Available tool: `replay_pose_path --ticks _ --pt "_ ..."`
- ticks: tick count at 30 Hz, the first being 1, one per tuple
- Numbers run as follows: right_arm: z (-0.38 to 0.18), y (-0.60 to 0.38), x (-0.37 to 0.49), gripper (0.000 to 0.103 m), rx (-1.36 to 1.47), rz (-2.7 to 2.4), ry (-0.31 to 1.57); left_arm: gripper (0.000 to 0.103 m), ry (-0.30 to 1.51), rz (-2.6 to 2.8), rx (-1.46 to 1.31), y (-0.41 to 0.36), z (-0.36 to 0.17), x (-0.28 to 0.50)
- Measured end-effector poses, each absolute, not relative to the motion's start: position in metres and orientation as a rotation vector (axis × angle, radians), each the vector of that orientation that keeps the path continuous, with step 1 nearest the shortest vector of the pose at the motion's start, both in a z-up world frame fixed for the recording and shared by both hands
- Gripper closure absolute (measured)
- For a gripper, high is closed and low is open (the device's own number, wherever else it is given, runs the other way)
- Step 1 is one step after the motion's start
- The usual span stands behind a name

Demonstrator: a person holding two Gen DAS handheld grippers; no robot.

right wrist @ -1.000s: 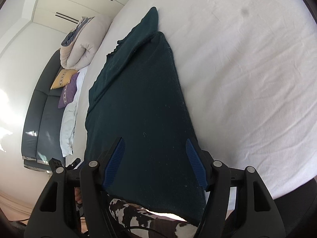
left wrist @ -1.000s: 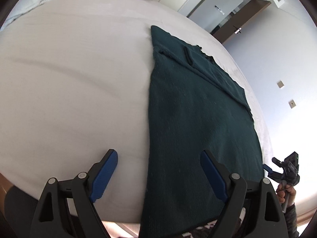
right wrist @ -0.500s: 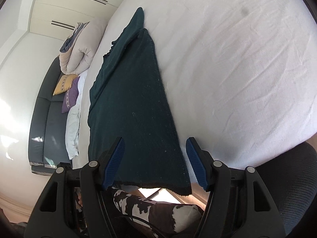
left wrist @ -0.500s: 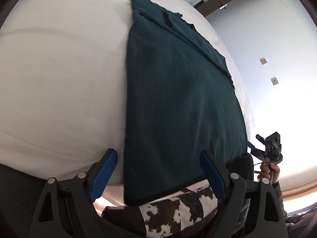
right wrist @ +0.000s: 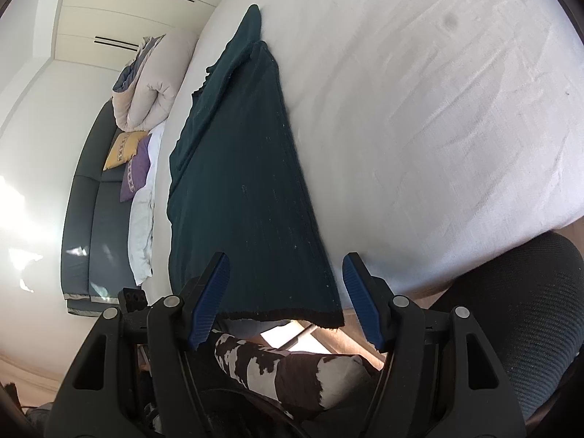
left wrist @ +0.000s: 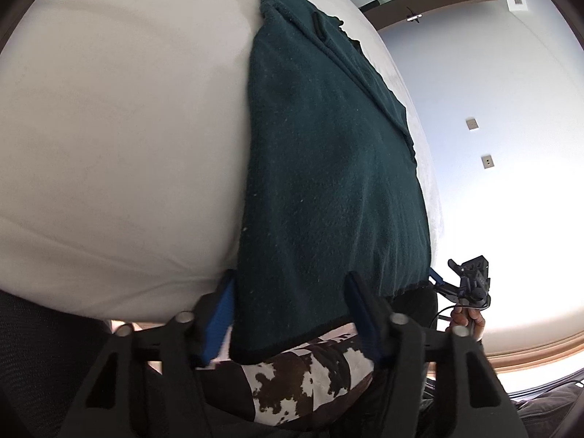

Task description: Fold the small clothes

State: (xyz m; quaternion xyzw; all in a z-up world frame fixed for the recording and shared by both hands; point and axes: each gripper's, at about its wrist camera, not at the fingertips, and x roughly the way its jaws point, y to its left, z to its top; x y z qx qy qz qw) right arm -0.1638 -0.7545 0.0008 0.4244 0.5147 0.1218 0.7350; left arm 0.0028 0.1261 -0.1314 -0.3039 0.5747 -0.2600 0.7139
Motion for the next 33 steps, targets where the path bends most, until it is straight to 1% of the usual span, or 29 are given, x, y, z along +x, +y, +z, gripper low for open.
replay_pose_path --ticks 2,8,11,14,16,18,19,24,25,26,27,29,30,31,33 --pt "0.0 -0.755 -0.163 0.04 0.931 0.27 1.139 0.057 1.287 -0.587 -0.697 0.125 -0.136 0.002" --pt "-0.004 -0.756 -0.164 0.04 0.934 0.269 1.156 0.057 1.29 -0.593 -0.703 0.119 -0.138 0.002" --pt "-0.004 -0.759 -0.166 0.04 0.938 0.266 1.159 0.063 1.28 -0.577 -0.715 0.118 -0.138 0.002" --pt "-0.003 -0.759 -0.165 0.04 0.92 0.256 1.18 0.063 1.277 -0.577 -0.708 0.116 -0.137 0.002" --pt "-0.005 -0.756 -0.162 0.04 0.897 0.251 1.214 0.072 1.274 -0.577 -0.699 0.115 -0.137 0.002" --pt "-0.007 -0.751 -0.157 0.04 0.878 0.249 1.244 0.089 1.276 -0.574 -0.697 0.114 -0.138 0.002" --pt "-0.008 -0.748 -0.154 0.04 0.868 0.254 1.262 0.091 1.275 -0.57 -0.697 0.115 -0.138 0.002" --pt "-0.015 -0.737 -0.145 0.041 0.829 0.276 1.31 0.094 1.269 -0.555 -0.693 0.118 -0.138 0.002" --pt "-0.015 -0.737 -0.144 0.05 0.825 0.279 1.309 0.094 1.266 -0.554 -0.692 0.118 -0.138 0.002" --pt "-0.016 -0.735 -0.144 0.057 0.822 0.285 1.311 0.095 1.262 -0.55 -0.69 0.117 -0.137 0.002" --pt "-0.017 -0.735 -0.145 0.071 0.821 0.294 1.314 0.095 1.26 -0.547 -0.69 0.119 -0.137 0.001" --pt "-0.019 -0.733 -0.147 0.077 0.811 0.296 1.316 0.095 1.251 -0.542 -0.696 0.121 -0.136 0.0" --pt "-0.019 -0.732 -0.147 0.087 0.811 0.3 1.311 0.095 1.246 -0.539 -0.698 0.122 -0.134 -0.001" --pt "-0.018 -0.732 -0.148 0.092 0.81 0.305 1.302 0.096 1.239 -0.537 -0.702 0.122 -0.132 0.0" --pt "-0.015 -0.731 -0.148 0.094 0.822 0.319 1.281 0.096 1.216 -0.539 -0.72 0.124 -0.126 -0.001"
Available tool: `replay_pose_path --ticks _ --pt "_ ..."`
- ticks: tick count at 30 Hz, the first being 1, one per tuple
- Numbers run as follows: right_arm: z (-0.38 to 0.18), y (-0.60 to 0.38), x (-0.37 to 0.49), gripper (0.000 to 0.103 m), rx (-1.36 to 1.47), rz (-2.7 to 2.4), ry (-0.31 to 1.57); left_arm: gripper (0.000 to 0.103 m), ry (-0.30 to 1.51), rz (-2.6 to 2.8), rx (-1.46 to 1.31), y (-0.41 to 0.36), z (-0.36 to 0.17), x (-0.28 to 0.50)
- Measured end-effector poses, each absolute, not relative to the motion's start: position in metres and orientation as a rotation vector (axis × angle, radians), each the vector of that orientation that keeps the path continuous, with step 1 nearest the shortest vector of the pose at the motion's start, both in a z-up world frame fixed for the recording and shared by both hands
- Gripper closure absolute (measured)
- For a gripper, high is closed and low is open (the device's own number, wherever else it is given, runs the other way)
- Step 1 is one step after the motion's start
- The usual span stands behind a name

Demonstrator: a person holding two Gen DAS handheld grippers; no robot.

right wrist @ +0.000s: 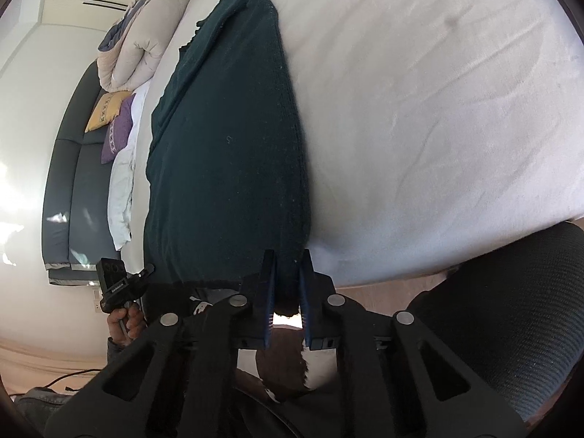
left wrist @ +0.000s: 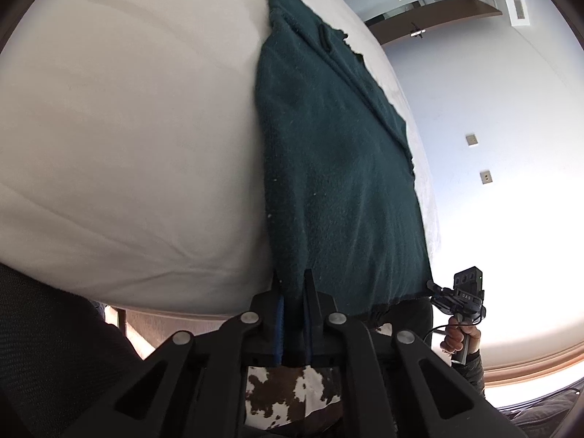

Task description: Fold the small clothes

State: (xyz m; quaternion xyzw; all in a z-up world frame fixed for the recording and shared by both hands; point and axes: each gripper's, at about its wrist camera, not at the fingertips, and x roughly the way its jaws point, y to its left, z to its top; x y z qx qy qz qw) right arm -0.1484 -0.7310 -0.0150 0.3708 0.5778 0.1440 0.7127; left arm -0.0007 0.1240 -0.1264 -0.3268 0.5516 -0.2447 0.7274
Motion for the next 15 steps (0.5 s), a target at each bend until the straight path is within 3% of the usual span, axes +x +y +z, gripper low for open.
replay_pose_path --ticks 15 --pt "0.06 -0.715 -0.069 0.096 0.965 0.481 0.958 0.096 0.92 -0.626 -0.993 0.15 -0.062 0.057"
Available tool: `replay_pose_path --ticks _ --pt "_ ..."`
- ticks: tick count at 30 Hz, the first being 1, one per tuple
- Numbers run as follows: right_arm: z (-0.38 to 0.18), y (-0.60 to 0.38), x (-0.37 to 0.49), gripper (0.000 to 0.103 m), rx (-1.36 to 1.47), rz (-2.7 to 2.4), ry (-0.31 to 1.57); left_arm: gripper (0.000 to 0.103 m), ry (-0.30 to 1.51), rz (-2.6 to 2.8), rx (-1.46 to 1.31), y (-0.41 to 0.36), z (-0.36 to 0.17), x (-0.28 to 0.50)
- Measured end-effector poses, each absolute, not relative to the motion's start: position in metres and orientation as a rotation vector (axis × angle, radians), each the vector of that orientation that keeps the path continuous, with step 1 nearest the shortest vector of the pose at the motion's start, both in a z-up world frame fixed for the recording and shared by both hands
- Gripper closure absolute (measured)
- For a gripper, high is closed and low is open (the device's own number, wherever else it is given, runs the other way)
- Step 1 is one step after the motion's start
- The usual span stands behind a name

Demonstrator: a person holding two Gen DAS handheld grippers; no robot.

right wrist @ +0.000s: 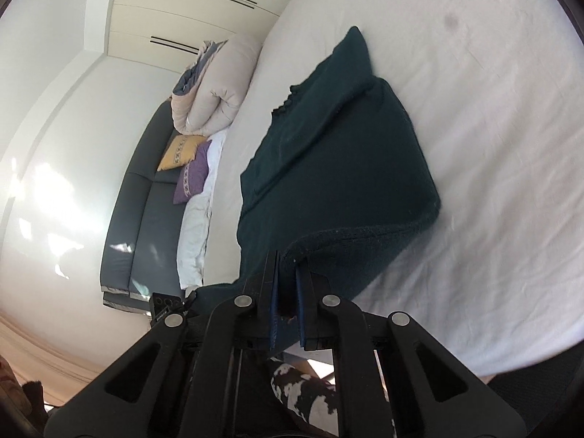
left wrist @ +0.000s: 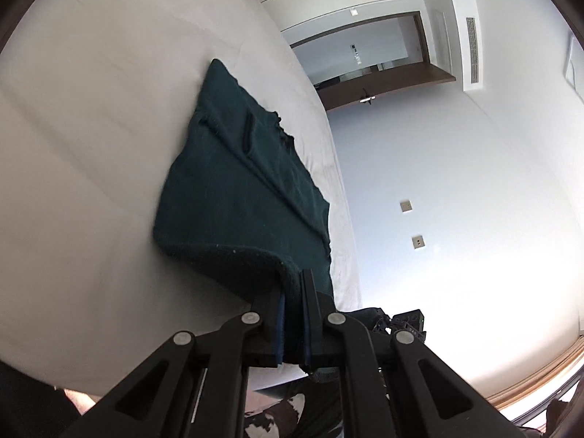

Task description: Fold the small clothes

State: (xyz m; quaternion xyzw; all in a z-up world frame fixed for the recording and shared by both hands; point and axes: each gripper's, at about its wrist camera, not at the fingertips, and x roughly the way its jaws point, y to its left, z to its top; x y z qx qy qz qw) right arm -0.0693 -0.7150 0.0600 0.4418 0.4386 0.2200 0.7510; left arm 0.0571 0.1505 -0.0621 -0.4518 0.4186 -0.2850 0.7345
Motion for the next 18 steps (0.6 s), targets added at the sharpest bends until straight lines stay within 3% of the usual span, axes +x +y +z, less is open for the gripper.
replay_pose_path --ticks 18 --pt "0.063 -0.748 0.174 0.096 1.01 0.335 0.849 0.096 0.87 -0.54 -0.948 0.141 -0.041 0.258"
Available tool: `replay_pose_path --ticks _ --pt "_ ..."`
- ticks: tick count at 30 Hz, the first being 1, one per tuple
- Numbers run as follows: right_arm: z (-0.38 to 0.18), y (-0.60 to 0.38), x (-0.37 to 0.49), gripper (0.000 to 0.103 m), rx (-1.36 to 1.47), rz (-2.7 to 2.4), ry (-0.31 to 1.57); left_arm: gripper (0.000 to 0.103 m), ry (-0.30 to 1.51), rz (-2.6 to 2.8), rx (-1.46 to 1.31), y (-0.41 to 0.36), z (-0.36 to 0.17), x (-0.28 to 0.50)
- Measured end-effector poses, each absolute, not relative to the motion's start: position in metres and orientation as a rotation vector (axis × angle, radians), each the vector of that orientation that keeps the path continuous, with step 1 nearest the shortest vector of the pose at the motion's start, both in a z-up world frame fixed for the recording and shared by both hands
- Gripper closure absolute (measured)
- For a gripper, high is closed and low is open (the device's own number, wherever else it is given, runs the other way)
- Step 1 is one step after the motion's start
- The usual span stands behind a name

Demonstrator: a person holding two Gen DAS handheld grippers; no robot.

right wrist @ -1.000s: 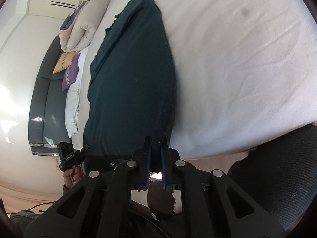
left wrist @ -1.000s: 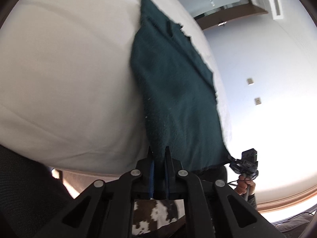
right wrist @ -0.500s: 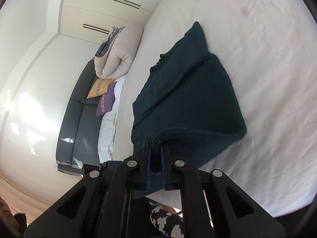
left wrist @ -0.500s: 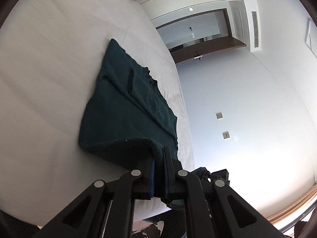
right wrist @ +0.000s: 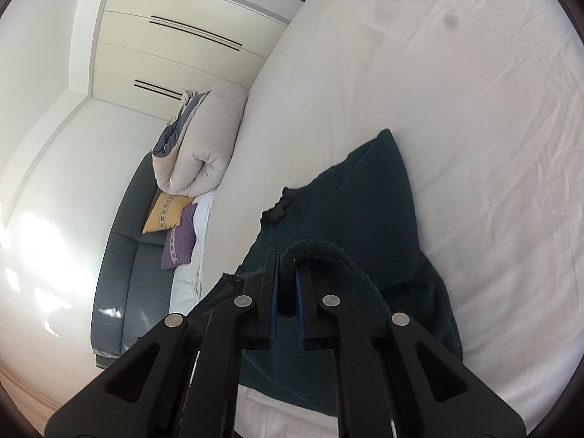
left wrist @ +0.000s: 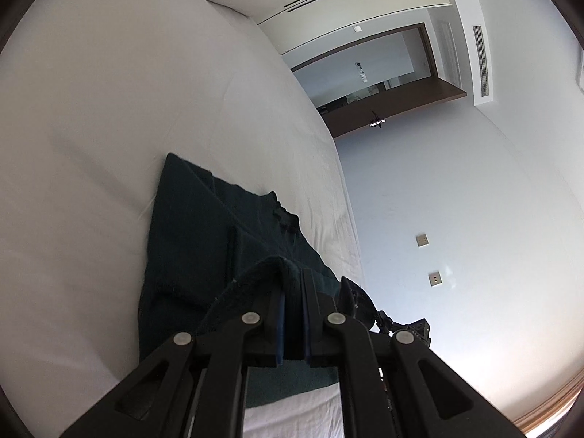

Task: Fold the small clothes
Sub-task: 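Lay the folded hem onto the collar and open both grippers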

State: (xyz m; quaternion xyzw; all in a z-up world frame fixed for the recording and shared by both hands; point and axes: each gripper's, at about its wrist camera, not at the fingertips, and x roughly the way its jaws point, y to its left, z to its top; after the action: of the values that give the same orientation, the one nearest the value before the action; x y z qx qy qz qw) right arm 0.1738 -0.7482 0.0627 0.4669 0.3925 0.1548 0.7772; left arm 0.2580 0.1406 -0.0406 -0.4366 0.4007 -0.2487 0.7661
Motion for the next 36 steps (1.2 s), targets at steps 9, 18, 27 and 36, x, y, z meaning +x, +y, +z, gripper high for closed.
replay_pose_path --ticks 9,18,27,36 --pt "0.027 -0.753 0.288 0.096 1.015 0.234 0.859 0.096 0.921 -0.429 -0.902 0.126 -0.079 0.345" --pt "-0.009 -0.75 0.335 0.024 0.943 0.143 0.854 0.042 0.918 -0.323 -1.02 0.149 -0.127 0.348" --pt "0.029 -0.701 0.305 0.024 0.734 0.197 0.854 0.042 0.847 -0.357 -0.641 0.083 -0.067 0.308" --pt "-0.01 -0.639 0.326 0.046 0.553 0.18 0.986 0.067 0.964 -0.262 -0.384 0.063 -0.122 0.304"
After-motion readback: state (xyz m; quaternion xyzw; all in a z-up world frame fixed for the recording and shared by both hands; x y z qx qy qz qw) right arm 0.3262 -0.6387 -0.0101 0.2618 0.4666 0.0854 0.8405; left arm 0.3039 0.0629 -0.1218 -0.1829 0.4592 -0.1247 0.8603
